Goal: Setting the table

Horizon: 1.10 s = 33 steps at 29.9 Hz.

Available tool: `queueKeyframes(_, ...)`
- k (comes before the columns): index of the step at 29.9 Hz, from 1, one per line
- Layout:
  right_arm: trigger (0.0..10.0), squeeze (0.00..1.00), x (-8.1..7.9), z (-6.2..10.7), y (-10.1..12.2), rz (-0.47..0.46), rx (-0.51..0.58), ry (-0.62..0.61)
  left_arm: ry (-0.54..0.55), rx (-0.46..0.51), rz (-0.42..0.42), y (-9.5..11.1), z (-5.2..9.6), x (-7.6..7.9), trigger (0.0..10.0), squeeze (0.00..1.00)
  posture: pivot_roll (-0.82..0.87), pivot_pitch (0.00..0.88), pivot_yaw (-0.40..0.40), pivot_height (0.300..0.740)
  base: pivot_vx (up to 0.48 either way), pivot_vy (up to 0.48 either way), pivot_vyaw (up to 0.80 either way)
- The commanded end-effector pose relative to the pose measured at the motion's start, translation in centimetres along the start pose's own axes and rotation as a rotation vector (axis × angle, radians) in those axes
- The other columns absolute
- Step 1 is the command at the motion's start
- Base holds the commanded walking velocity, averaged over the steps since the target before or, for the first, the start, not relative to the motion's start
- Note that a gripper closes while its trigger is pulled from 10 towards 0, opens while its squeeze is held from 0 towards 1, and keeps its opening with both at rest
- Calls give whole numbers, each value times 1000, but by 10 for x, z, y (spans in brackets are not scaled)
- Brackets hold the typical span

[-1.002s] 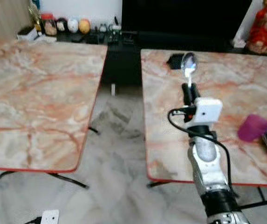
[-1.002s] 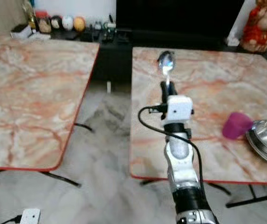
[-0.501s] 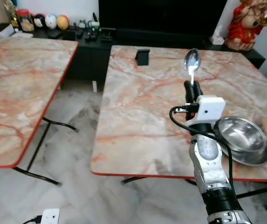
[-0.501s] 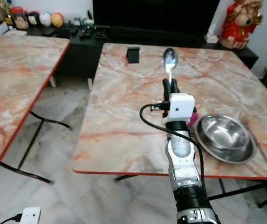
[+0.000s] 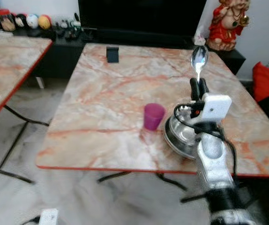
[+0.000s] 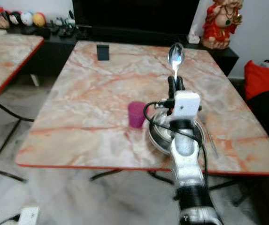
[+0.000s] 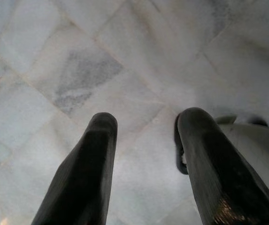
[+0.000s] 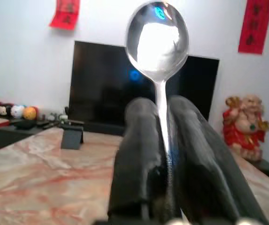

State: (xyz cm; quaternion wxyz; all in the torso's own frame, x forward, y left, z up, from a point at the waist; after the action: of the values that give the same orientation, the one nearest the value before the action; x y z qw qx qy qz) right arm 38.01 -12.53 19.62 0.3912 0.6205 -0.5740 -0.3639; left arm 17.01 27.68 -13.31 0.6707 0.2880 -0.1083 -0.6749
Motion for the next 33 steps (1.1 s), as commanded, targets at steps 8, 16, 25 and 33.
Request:
queueKeyframes(8,10000,0,18,-4,6,25,13,-39,-16,-1,2,0,0,6,10000,0,-8,0,-62,740,0,-313,0)
queueKeyframes(16,10000,0,53,-7,2,98,-27,-133,-19,-5,-1,0,0,6,10000,0,-12,0,-57,740,0,0,0)
queueKeyframes(25,10000,0,87,-12,-19,63,-178,-202,-31,-8,-6,0,-1,7,10000,0,-18,0,-47,740,0,0,0)
queueKeyframes(33,10000,0,79,-7,-67,20,-451,-128,-45,-7,-5,2,-1,9,10000,0,-23,0,-39,740,0,0,0)
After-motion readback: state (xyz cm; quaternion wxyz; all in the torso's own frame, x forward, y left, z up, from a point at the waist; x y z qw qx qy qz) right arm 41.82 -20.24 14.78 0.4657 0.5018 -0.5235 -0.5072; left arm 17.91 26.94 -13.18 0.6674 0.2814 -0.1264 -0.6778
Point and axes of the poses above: a point about 5 cm out from each wrist's last joint towards the gripper, its own z axis pointing back from the gripper into the wrist, its own y axis along the axis of the wrist's last joint, x = y × z, the point moved 6 cm from there along -z, pointing out of the wrist towards the gripper, and after that the axes turned 5 degrees about -z, right-handed, at the moved point
